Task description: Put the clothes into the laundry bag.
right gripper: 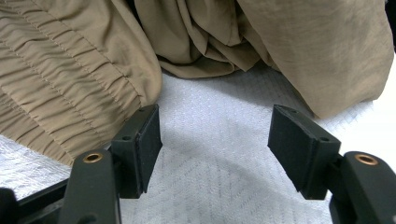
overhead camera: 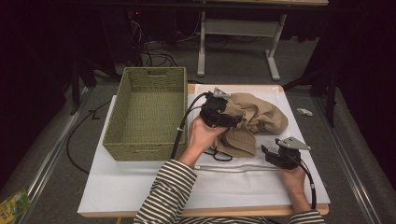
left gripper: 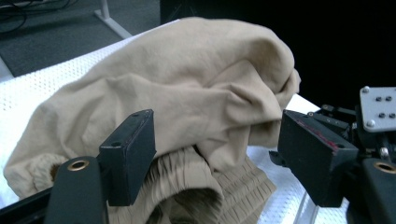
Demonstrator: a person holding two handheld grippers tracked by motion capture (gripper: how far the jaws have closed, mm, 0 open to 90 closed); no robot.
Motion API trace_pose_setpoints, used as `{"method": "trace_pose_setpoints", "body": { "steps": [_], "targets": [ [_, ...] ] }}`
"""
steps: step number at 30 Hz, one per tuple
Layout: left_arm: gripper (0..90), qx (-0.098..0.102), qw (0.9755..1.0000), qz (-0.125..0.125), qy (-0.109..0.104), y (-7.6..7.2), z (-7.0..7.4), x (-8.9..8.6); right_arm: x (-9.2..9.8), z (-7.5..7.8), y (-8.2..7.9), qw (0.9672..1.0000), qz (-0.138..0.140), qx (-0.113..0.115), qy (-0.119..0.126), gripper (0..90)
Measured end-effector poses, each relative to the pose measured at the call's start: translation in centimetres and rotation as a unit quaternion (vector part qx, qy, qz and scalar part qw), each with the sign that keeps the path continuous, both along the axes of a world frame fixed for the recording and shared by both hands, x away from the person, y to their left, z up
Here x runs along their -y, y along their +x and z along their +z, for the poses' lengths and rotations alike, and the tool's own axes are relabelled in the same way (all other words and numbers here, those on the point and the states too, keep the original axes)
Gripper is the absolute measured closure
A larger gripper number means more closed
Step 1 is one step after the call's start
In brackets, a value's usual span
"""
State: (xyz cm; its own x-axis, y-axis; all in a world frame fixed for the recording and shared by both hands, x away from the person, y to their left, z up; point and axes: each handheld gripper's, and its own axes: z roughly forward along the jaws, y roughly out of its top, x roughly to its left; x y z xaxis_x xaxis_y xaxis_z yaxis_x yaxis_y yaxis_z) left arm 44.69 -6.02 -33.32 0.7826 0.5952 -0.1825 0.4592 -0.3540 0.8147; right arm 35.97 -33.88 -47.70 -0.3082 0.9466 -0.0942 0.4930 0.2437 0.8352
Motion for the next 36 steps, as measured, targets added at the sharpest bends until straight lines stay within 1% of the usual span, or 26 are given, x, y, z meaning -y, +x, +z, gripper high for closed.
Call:
{"method": "trace_pose_setpoints", "body": {
  "steps": [2, 3, 5, 6, 8, 9, 11, 14, 16, 17, 21, 23, 24, 27, 28, 30, 33, 35, 36],
  "targets": [
    [27.9, -0.007, 1.0000, 0.003, 0.000, -0.1, -0.1, -0.2, 0.0, 0.0, 0.0, 1.0000, -0.002, -0.002, 0.003, 34.8],
    [27.9, -0.005, 1.0000, 0.006, 0.001, -0.3, -0.1, -0.3, 0.1, 0.0, 0.0, 1.0000, -0.002, -0.001, 0.003, 34.7],
    [28.0, 0.005, 0.9999, 0.014, 0.001, -0.7, -0.1, -0.7, 0.1, 0.0, 0.0, 1.0000, -0.006, -0.002, 0.006, 34.7],
    [28.1, 0.006, 0.9998, 0.017, -0.002, -0.9, -0.3, -0.9, 0.1, 0.0, 0.0, 1.0000, -0.005, -0.002, 0.005, 34.8],
    [28.1, -0.002, 0.9998, 0.022, -0.006, -1.0, -0.6, -1.3, 0.1, 0.0, 0.0, 1.0000, -0.005, -0.003, 0.005, 34.8],
    [28.2, -0.001, 0.9997, 0.024, -0.005, -1.2, -0.8, -1.5, 0.1, 0.0, 0.0, 1.0000, -0.005, -0.003, 0.005, 34.7],
    [30.5, 0.007, 0.9997, 0.024, -0.004, -1.5, -1.1, -1.8, 0.1, 0.0, 0.0, 1.0000, -0.005, -0.003, 0.005, 34.8],
    [31.1, 0.012, 0.9994, 0.031, -0.003, -1.8, -1.5, -2.2, 0.1, 0.0, 0.0, 1.0000, -0.003, -0.001, 0.003, 34.8],
    [31.0, 0.011, 0.9993, 0.036, -0.004, -2.0, -1.7, -2.4, 0.1, 0.0, 0.0, 1.0000, -0.007, -0.003, 0.006, 34.8],
    [31.0, 0.007, 0.9993, 0.036, -0.006, -2.0, -1.8, -2.5, 0.2, 0.0, 0.0, 1.0000, -0.006, -0.001, 0.007, 34.8],
    [30.4, 0.002, 0.9994, 0.032, -0.011, -2.4, -2.0, -2.8, 0.1, 0.0, 0.0, 1.0000, -0.007, -0.002, 0.003, 34.8],
    [30.4, -0.016, 0.9992, 0.025, -0.028, -2.6, -2.3, -3.0, 0.1, 0.0, 0.0, 1.0000, -0.007, -0.002, 0.004, 34.9],
    [30.2, -0.019, 0.9991, 0.021, -0.030, -2.7, -2.4, -3.1, 0.1, 0.0, 0.0, 1.0000, -0.007, -0.002, 0.003, 34.9],
    [28.6, -0.013, 0.9992, 0.020, -0.032, -3.1, -3.2, -3.2, 0.0, 0.0, 0.0, 1.0000, -0.002, 0.000, 0.000, 34.9],
    [28.2, -0.022, 0.9989, 0.017, -0.037, -3.2, -3.4, -3.2, 0.0, 0.0, 0.0, 1.0000, -0.002, 0.000, -0.001, 34.8],
    [27.3, -0.027, 0.9987, 0.016, -0.041, -3.4, -3.9, -3.3, 0.0, 0.0, 0.0, 1.0000, -0.002, -0.001, 0.000, 34.9],
    [27.3, -0.022, 0.9988, 0.015, -0.040, -4.0, -4.3, -3.5, -0.1, 0.0, 0.0, 1.0000, -0.002, -0.001, -0.001, 34.9],
    [27.8, -0.011, 0.9995, 0.015, -0.027, -4.4, -4.5, -3.7, -0.1, 0.0, 0.0, 1.0000, -0.002, -0.001, -0.004, 34.9],
    [27.7, -0.014, 0.9995, 0.015, -0.025, -4.6, -4.7, -3.7, -0.1, 0.0, 0.0, 1.0000, -0.002, 0.000, -0.004, 34.9]
  ]
}}
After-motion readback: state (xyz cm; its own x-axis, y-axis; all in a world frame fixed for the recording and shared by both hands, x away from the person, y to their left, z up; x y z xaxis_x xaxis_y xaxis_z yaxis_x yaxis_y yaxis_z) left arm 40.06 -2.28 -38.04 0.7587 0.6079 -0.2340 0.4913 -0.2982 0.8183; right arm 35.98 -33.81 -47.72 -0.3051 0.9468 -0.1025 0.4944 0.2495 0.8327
